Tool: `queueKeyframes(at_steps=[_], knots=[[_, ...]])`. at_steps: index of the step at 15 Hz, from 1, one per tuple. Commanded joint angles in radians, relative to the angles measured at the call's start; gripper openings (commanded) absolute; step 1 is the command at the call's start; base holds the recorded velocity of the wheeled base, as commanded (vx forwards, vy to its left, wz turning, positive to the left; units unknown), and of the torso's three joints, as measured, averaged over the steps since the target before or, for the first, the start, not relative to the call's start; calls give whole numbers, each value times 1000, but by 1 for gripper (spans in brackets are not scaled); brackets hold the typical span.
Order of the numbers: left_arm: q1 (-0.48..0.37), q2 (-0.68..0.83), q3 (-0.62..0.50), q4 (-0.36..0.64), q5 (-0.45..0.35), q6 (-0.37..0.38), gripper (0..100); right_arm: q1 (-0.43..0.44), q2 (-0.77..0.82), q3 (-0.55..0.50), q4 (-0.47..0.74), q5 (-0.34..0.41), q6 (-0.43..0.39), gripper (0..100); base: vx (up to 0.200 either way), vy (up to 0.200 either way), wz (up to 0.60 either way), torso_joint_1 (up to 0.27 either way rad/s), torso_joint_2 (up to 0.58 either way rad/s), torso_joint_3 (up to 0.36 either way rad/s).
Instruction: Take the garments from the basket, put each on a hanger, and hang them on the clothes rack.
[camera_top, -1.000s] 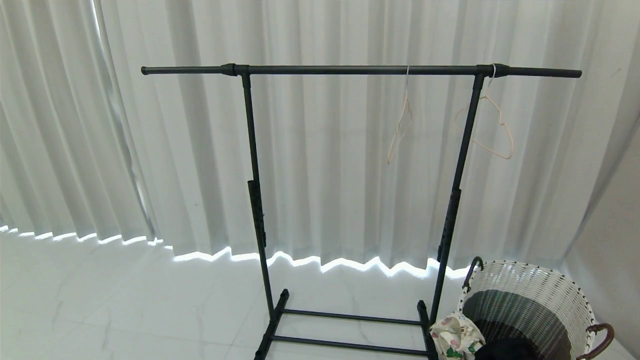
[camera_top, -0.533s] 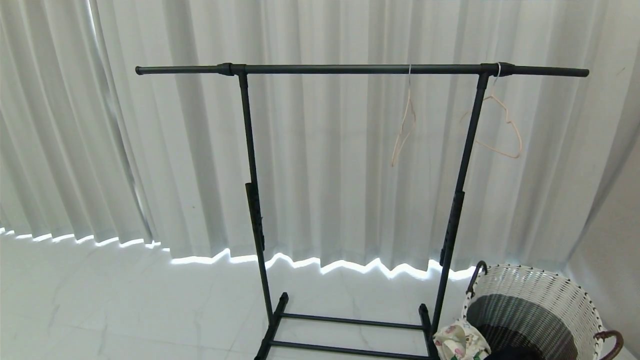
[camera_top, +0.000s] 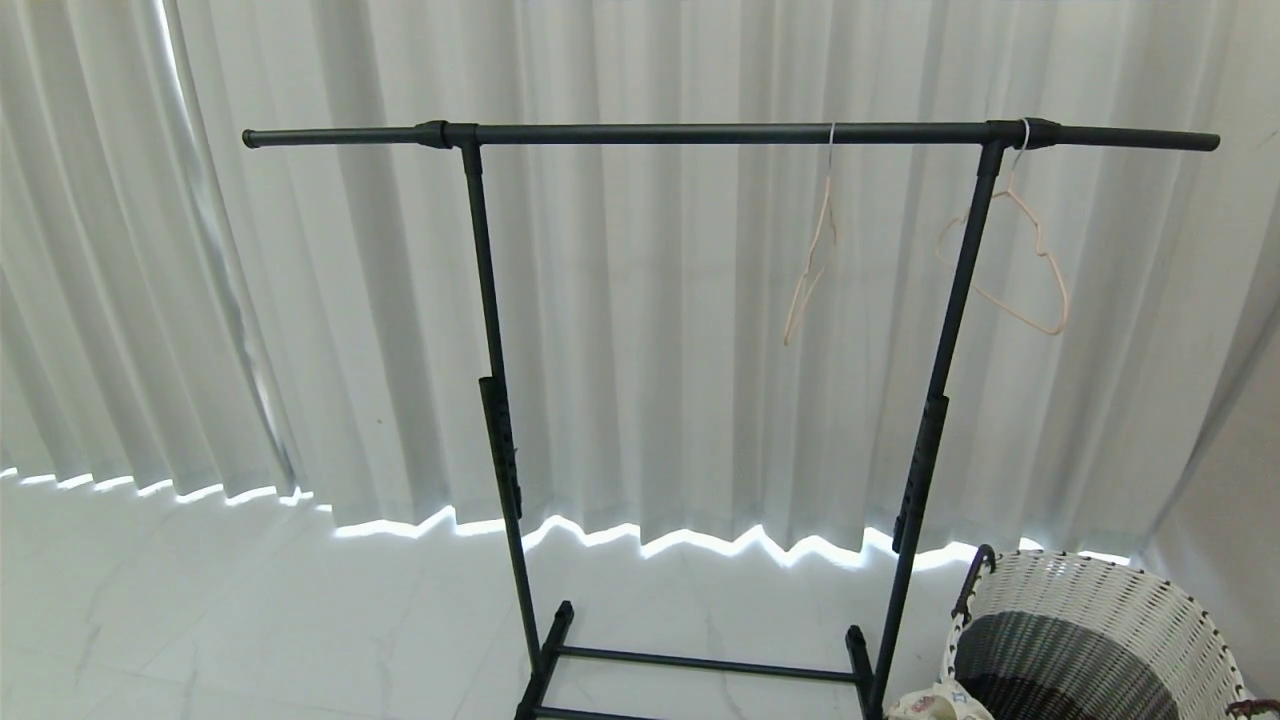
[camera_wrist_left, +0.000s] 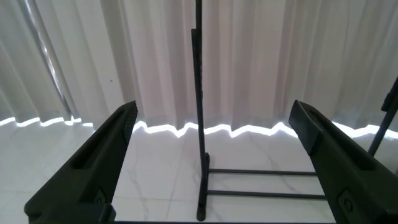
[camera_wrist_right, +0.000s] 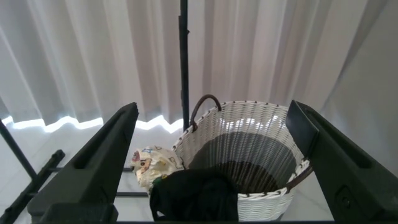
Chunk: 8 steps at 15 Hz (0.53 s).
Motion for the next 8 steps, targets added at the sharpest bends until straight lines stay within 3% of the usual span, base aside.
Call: queueKeyframes(at_steps=[1, 8], knots=[[0, 2, 0, 0, 0, 1, 100, 0, 0, 0, 0, 0, -1, 100, 0, 0, 0, 0, 0, 0], [0, 2, 0, 0, 0, 5, 100, 0, 0, 0, 0, 8, -30, 100, 0, 0, 0, 0, 0, 0]])
